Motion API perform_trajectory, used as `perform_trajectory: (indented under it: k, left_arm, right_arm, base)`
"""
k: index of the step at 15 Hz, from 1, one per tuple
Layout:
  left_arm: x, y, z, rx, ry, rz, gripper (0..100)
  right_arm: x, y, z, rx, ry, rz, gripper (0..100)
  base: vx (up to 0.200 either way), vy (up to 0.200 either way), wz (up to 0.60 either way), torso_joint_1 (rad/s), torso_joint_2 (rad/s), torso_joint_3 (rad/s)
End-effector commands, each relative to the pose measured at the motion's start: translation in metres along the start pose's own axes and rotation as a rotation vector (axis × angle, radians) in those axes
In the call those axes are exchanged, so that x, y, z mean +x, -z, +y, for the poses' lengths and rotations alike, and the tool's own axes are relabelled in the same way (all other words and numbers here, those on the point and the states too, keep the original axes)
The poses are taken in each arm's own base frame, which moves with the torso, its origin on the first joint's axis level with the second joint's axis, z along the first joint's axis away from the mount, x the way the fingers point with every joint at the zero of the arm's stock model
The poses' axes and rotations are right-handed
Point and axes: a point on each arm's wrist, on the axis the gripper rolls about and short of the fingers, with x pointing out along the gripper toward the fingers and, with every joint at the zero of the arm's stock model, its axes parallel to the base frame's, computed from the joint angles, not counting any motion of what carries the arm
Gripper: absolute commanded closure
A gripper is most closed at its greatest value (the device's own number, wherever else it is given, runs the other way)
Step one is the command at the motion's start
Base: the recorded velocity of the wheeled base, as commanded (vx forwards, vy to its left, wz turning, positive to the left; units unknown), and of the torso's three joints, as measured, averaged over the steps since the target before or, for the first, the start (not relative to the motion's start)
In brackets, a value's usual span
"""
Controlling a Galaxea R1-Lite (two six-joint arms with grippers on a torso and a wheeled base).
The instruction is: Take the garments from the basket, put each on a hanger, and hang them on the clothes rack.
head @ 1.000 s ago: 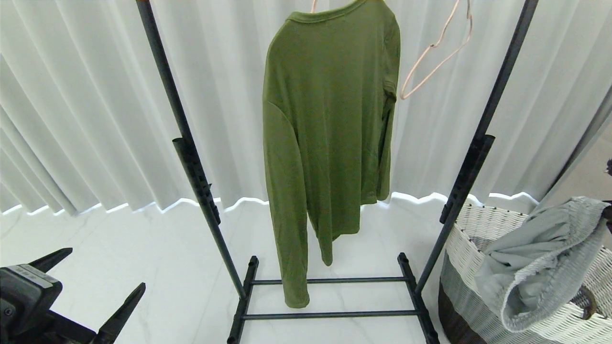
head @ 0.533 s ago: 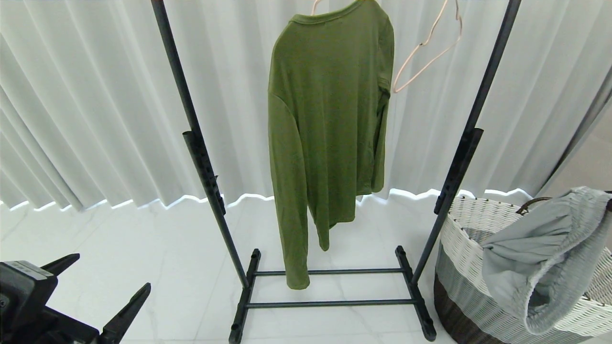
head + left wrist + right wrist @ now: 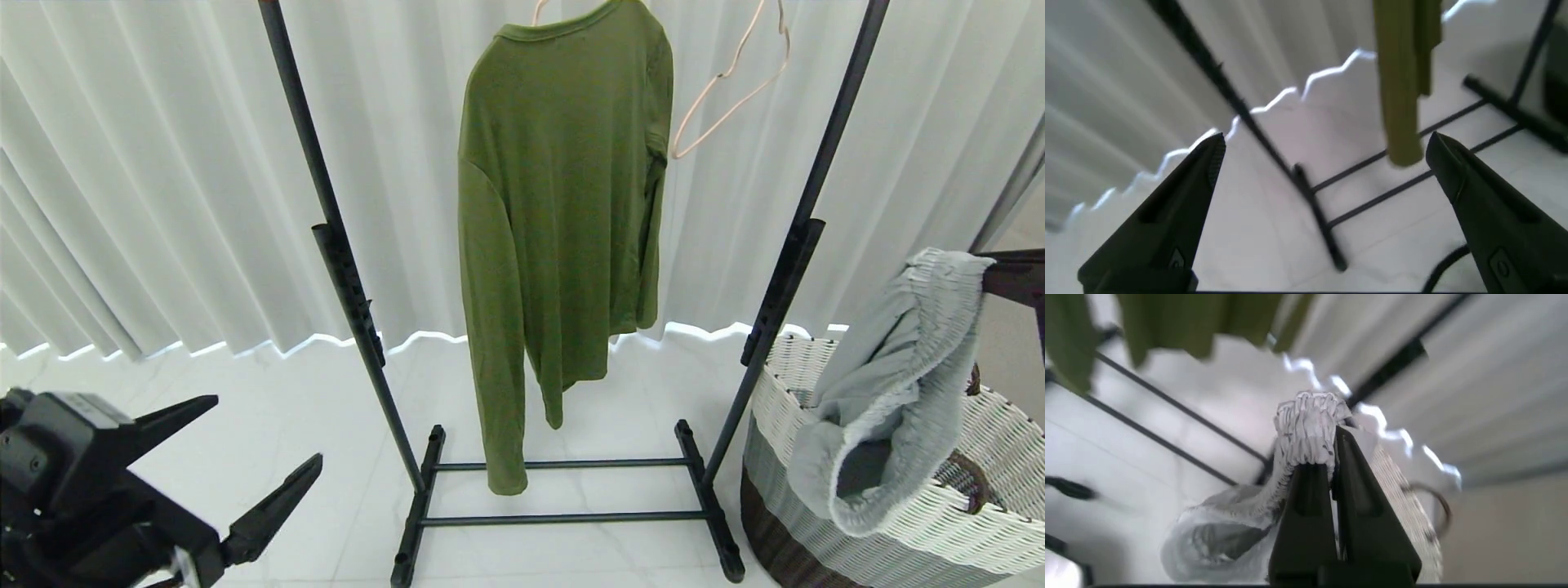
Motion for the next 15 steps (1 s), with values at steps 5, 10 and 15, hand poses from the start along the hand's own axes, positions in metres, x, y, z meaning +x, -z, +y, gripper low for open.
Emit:
perform_trajectory:
  k: [5, 10, 15]
  left_arm:
    - [0.074, -0.057, -0.077, -0.181, 0.223, 0.003, 0]
    - [0.094, -0.073, -0.176, -0.27, 0.45, 0.054, 0]
    - [0.1, -0.068, -0.242, -0.356, 0.561, 0.114, 0]
  right_arm:
    - [0.006, -0.029, 0.026, 0.05, -0.174, -0.113, 100]
    - [0.004, -0.033, 0.028, 0.093, -0.19, -0.158, 100]
    - [-0.006, -0.039, 0.04, 0.104, -0.264, -0.218, 100]
  base:
    - [0.0, 0.0, 0.0, 0.0, 0.0, 0.0]
    - [0.0, 0.0, 0.0, 0.0, 0.0, 0.0]
    - [0.0, 0.0, 0.0, 0.0, 0.0, 0.0]
